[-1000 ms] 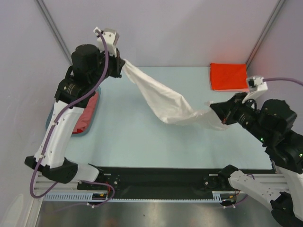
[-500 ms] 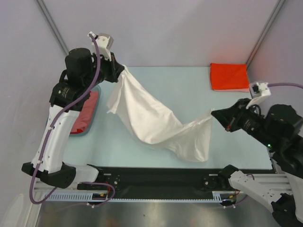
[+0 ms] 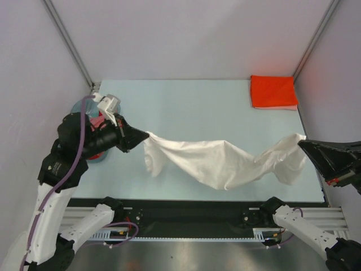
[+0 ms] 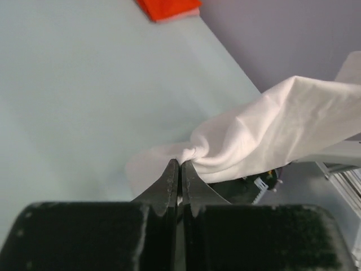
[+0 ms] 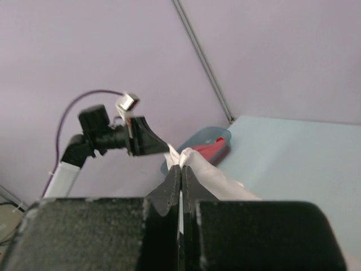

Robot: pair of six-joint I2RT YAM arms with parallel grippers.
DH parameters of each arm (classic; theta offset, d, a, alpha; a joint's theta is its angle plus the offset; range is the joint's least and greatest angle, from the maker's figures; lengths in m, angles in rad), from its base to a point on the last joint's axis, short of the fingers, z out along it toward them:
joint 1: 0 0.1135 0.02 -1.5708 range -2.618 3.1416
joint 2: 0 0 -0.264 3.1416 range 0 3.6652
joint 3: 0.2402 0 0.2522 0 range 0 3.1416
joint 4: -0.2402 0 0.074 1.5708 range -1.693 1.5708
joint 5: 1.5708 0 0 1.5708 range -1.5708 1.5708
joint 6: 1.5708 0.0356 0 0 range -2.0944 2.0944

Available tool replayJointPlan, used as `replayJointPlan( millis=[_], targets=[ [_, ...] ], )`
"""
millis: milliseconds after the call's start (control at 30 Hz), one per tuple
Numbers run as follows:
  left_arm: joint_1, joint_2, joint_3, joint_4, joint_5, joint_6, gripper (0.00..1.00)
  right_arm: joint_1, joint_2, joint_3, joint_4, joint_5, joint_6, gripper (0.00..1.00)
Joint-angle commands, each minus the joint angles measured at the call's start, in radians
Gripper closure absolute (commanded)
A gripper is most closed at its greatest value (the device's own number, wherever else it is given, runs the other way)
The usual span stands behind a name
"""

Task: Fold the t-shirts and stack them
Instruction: Flatten the tshirt out

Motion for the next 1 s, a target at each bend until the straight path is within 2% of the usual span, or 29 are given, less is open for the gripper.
replayJointPlan(
  millis=[0,133,167,233,267,300,367,400,433,467,567,600,633,733,767,833,933,967],
  targets=[
    [0.0,0.087,-0.119,-0.035,0.056,-0.107,0.97,0.003,0.061,0.0,0.154,0.047,0.042,1.0],
    [-0.003,0.205,-0.134,-0.086,-0.052,-0.12,0.95,0.035,0.194,-0.1,0.348,0.152,-0.047,1.0],
    [-0.003,0.234,-0.122,-0.109,-0.123,-0.12,0.93,0.034,0.246,-0.112,0.373,0.18,-0.071,1.0],
    [-0.003,0.315,-0.095,-0.135,-0.194,-0.118,0.72,0.026,0.407,-0.09,0.457,0.233,-0.11,1.0],
    [-0.003,0.351,-0.052,-0.184,-0.277,-0.103,0.56,0.013,0.464,-0.053,0.482,0.252,-0.145,1.0],
    [-0.003,0.388,-0.017,-0.222,-0.326,-0.077,0.52,-0.009,0.585,-0.033,0.515,0.272,-0.138,1.0],
    [-0.008,0.472,0.093,-0.317,-0.43,-0.016,0.46,-0.084,0.699,0.009,0.522,0.308,-0.08,1.0],
    [-0.012,0.48,0.125,-0.33,-0.501,0.001,0.45,-0.105,0.827,0.053,0.502,0.324,-0.067,1.0],
    [-0.02,0.48,0.17,-0.341,-0.518,0.021,0.38,-0.151,0.884,0.084,0.479,0.35,-0.037,1.0],
    [-0.023,0.482,0.192,-0.351,-0.526,0.028,0.37,-0.152,0.952,0.108,0.455,0.35,-0.036,1.0],
    [-0.057,0.465,0.218,-0.335,-0.463,0.04,0.36,-0.268,1.188,0.257,0.273,0.229,0.034,0.7],
    [-0.072,0.444,0.208,-0.32,-0.427,0.035,0.35,-0.3,1.23,0.298,0.15,0.214,0.028,0.53],
    [-0.115,0.43,0.193,-0.3,-0.361,0.025,0.33,-0.311,1.273,0.318,0.104,0.207,0.019,0.47],
    [-0.237,0.381,0.105,-0.202,-0.325,-0.007,0.33,-0.334,1.23,0.213,0.074,0.165,-0.038,0.38],
    [-0.262,0.374,0.049,-0.151,-0.319,-0.014,0.33,-0.336,1.157,0.093,0.086,0.151,-0.053,0.36],
    [-0.31,0.376,-0.005,-0.114,-0.297,-0.04,0.35,-0.34,1.076,-0.034,0.124,0.131,-0.082,0.27],
    [-0.36,0.419,-0.07,-0.056,-0.224,-0.069,0.37,-0.339,0.922,-0.255,0.154,-0.056,-0.098,0.25],
    [-0.377,0.429,-0.085,-0.018,-0.198,-0.077,0.37,-0.33,0.89,-0.377,0.167,-0.157,-0.093,0.25]
  ],
)
